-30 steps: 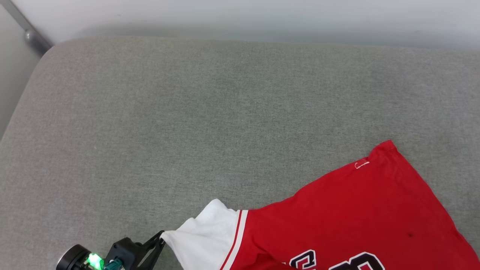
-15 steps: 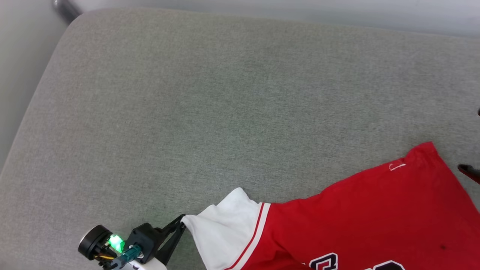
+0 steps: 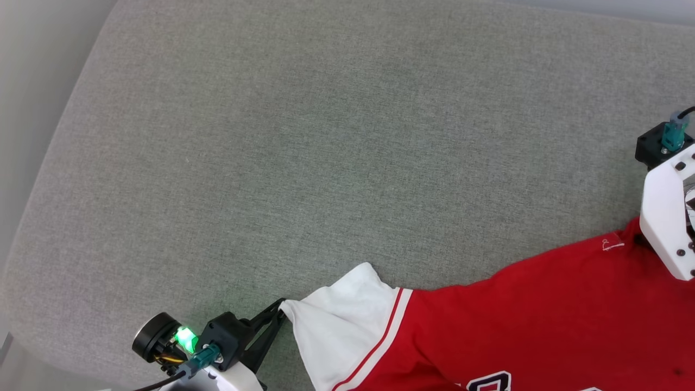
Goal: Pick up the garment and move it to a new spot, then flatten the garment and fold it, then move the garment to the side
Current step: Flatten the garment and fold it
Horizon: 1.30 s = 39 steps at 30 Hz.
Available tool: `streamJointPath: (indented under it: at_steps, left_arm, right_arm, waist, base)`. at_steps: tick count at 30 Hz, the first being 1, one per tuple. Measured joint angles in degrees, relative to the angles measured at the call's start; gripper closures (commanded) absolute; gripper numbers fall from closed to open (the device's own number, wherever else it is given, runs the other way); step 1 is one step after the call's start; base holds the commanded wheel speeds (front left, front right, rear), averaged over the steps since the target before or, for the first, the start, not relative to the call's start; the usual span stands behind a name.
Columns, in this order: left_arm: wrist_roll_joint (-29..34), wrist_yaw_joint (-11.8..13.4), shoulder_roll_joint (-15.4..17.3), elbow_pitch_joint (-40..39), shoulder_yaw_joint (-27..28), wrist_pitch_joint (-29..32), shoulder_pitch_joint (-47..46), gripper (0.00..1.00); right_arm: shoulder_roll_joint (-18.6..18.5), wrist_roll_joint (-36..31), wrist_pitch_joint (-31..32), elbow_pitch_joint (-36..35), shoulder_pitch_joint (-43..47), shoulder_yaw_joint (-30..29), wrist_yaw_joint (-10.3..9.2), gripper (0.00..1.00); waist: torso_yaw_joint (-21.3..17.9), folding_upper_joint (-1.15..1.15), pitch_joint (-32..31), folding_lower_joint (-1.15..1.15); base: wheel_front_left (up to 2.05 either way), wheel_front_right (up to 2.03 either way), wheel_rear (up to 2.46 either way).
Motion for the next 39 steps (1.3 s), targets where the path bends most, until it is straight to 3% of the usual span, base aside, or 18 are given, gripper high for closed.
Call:
streamJointPath:
  at_steps: [2, 3, 4, 12, 19, 25, 34, 39]
  left_arm:
    - [0.09, -0.15, -0.26, 0.46, -0.11, -0.07, -0.19, 1.00]
    - [0.09, -0.19, -0.32, 0.66, -0.14, -0.07, -0.33, 1.00]
    - [0.07, -0.35, -0.36, 0.82, -0.14, -0.07, -0.41, 1.00]
    - [-0.42, -0.25, 0.09, 1.69, -0.52, -0.26, 0.27, 1.00]
    - [0.79, 0.48, 3.15, 0.35, -0.51, 0.52, -0.02, 1.00]
    - [3.71, 0.40, 5.32, -2.50, 0.82, 2.26, -5.89, 1.00]
    - [5.13, -1.80, 4.90, -1.30, 7.26, 3.91, -20.52, 1.00]
    - [5.59, -4.72, 2.20, 5.43, 12.77, 4.16, -35.03, 1.00]
  right_arm:
    - [-0.53, 1.05, -1.00, 0.76, -0.34, 1.70, -0.01, 0.00]
    - [-0.84, 1.69, -1.68, 1.00, -0.58, 2.34, -0.01, 0.60]
    - [-1.09, 2.12, -2.53, 1.15, -0.86, 3.18, -0.01, 1.00]
    - [-3.36, 4.45, -12.59, -0.54, -1.35, 8.92, 0.01, 1.00]
    - [-5.59, 5.41, -25.21, -3.58, -1.41, 7.22, 0.01, 1.00]
    - [-6.59, 6.55, -32.51, -5.91, -0.01, 2.87, 0.01, 1.00]
    - [-2.88, 2.59, -39.20, -6.57, -2.13, -7.31, 0.01, 1.00]
    - [2.11, -2.18, -39.69, -5.33, -12.34, -11.72, 0.01, 1.00]
  waist:
    - [0.20, 0.00, 0.07, 0.00]
    - [0.21, 0.00, -0.02, 0.00]
    - [0.16, 0.00, -0.19, 0.00]
    - [-0.93, 0.00, -4.19, 0.01]
    - [-2.59, 0.00, -9.83, 0.00]
    - [-4.30, 0.00, -14.02, 0.00]
    - [-7.95, 0.00, -15.18, 0.00]
    - [-9.85, 0.00, -11.01, 0.00]
  base:
    - [0.00, 0.00, 0.00]
    - [0.00, 0.00, 0.00]
    - [0.00, 0.00, 0.00]
    - [0.00, 0.00, 0.00]
    - [0.00, 0.00, 0.00]
    - [0.00, 0.00, 0.00]
    - [0.00, 0.00, 0.00]
    - [0.00, 0.00, 0.00]
